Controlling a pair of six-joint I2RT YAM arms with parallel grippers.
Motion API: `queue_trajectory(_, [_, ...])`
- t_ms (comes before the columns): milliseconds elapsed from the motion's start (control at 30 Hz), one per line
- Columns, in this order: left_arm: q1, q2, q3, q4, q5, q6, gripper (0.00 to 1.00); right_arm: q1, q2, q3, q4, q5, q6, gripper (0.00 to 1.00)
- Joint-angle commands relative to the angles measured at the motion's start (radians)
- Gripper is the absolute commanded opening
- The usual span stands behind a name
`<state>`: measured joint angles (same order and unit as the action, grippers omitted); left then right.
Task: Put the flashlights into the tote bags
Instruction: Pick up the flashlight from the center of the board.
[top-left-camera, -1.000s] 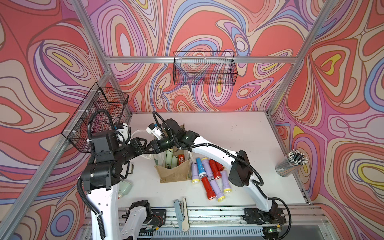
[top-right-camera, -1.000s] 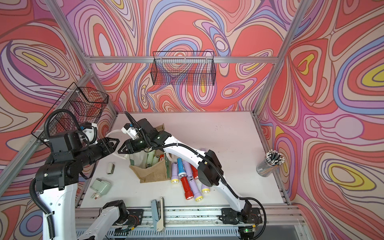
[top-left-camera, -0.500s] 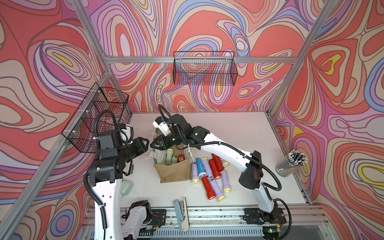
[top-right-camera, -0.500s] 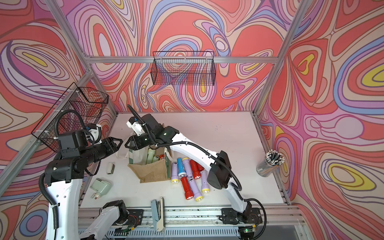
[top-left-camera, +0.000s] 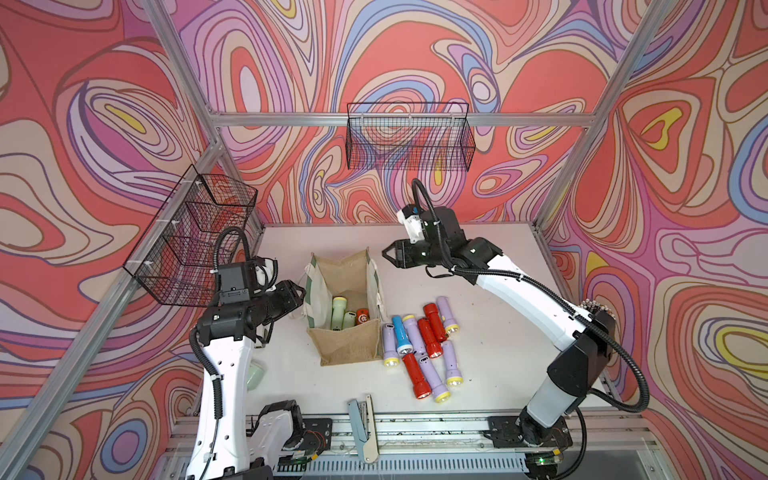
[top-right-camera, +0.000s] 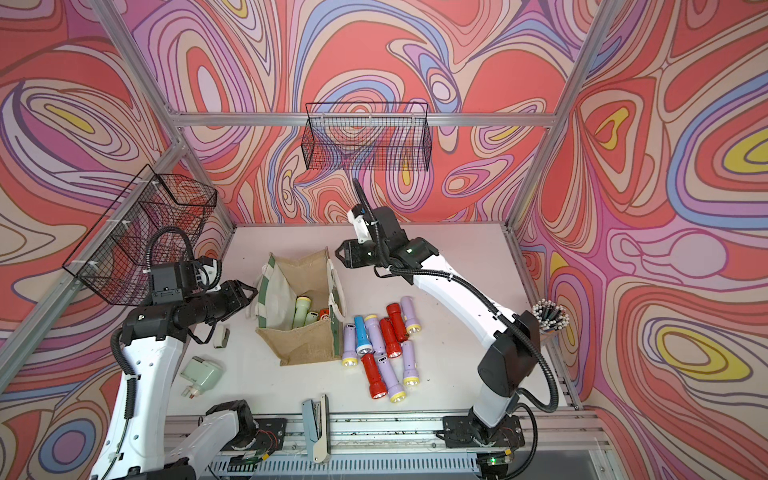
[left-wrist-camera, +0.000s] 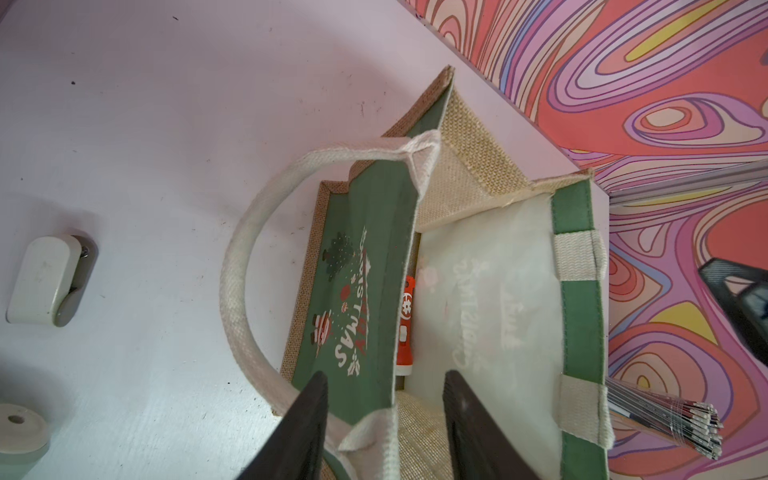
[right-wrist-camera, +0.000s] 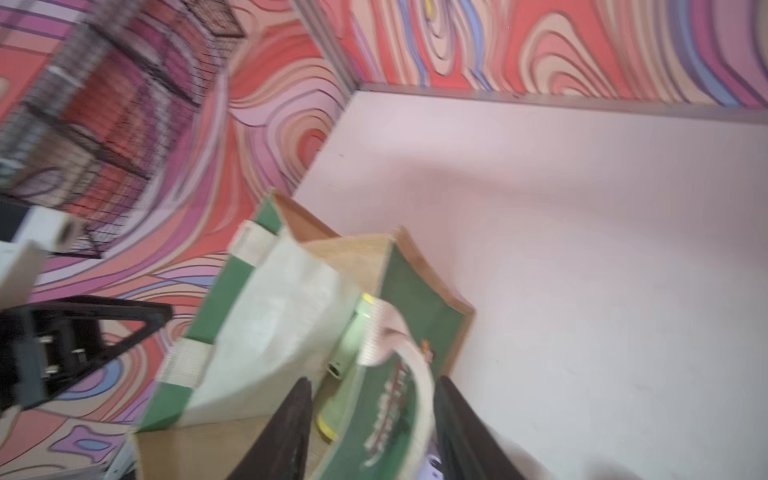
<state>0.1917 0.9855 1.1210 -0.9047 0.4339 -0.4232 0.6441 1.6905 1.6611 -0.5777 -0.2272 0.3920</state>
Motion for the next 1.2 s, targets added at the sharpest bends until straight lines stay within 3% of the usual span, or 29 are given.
queue_trajectory(0, [0.003,0.019,-0.028,0.055,0.006,-0.001,0.48,-0.048,-0.072,-0.090,-0.060,0.067,-0.002,0.51])
queue_trajectory(367, [-0.060,0.138,-0.038,0.149,0.067,0.008,0.43,-0.189,-0.143,-0.291,-0.189,0.182,-0.038,0.59])
queue_trajectory(533, [-0.084,0.189,-0.026,0.167,0.039,-0.003,0.38,-0.248,-0.134,-0.349,-0.185,0.197,-0.054,0.62])
queue_trajectory(733, [-0.100,0.204,-0.048,0.248,0.060,-0.026,0.24,-0.260,-0.071,-0.372,-0.212,0.271,-0.070,0.66])
queue_trajectory(933, [-0.101,0.239,-0.041,0.275,0.124,-0.042,0.09,-0.261,0.006,-0.400,-0.210,0.258,-0.070,0.66])
queue_trajectory(1167, [-0.103,0.237,-0.061,0.314,0.146,-0.060,0.00,-0.259,0.071,-0.424,-0.194,0.218,-0.058,0.65])
